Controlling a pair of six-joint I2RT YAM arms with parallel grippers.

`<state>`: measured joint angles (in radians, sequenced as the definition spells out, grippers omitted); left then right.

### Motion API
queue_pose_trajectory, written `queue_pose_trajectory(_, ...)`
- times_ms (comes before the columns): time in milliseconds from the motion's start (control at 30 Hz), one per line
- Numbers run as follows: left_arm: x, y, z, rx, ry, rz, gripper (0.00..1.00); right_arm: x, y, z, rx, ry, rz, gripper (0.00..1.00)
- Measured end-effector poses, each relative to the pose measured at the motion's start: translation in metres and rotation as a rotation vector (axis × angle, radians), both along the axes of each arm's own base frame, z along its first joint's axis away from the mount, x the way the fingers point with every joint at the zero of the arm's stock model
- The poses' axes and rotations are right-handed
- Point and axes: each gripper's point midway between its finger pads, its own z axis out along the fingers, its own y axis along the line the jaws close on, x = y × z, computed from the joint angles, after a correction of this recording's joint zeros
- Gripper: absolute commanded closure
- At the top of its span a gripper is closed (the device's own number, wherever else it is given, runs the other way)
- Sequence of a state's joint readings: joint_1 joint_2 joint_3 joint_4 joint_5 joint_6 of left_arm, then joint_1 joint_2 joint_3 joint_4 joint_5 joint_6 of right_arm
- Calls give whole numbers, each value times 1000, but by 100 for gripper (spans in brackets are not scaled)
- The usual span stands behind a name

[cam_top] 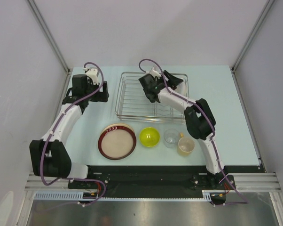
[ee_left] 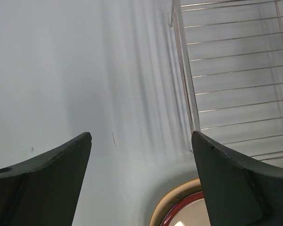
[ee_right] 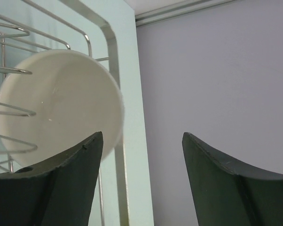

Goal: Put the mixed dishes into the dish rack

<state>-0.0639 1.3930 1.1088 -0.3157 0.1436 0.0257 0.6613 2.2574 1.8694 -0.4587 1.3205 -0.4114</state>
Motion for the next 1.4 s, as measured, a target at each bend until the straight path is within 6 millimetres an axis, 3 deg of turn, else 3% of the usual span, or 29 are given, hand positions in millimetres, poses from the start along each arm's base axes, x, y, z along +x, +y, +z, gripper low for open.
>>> queue_pose_trajectory(133,-4,1,9,-1,-18,1,7,-21,11,43,41,-60,41,23)
queue_pose_trajectory(233,-7,1,14,0,-24,2,7,-52,32,79,123,-109,113,23)
queue_pose_trajectory(367,-13,4,16,1,-20,7,7,-104,80,102,444,-66,284,31)
queue_pose_trajectory(500,-21,6,20,5,-26,9,7,-178,113,81,748,134,441,30)
queue_pose_trajectory(600,-33,7,20,6,-22,8,7,-231,110,41,876,324,466,31)
queue_pose_trajectory(700,-43,8,24,7,-25,8,7,-259,99,0,927,463,408,32)
queue_pose_trajectory(800,-49,8,29,7,-36,8,7,-272,99,-24,958,541,373,32)
queue_pose_trajectory(933,-57,9,35,7,-45,8,7,-279,118,-32,1047,588,394,32)
queue_pose_trajectory(1133,-58,9,32,7,-35,8,7,-272,131,-36,1107,590,412,34)
queue_pose_trajectory(1400,-59,8,29,6,-28,7,7,-259,129,-66,1123,610,365,35)
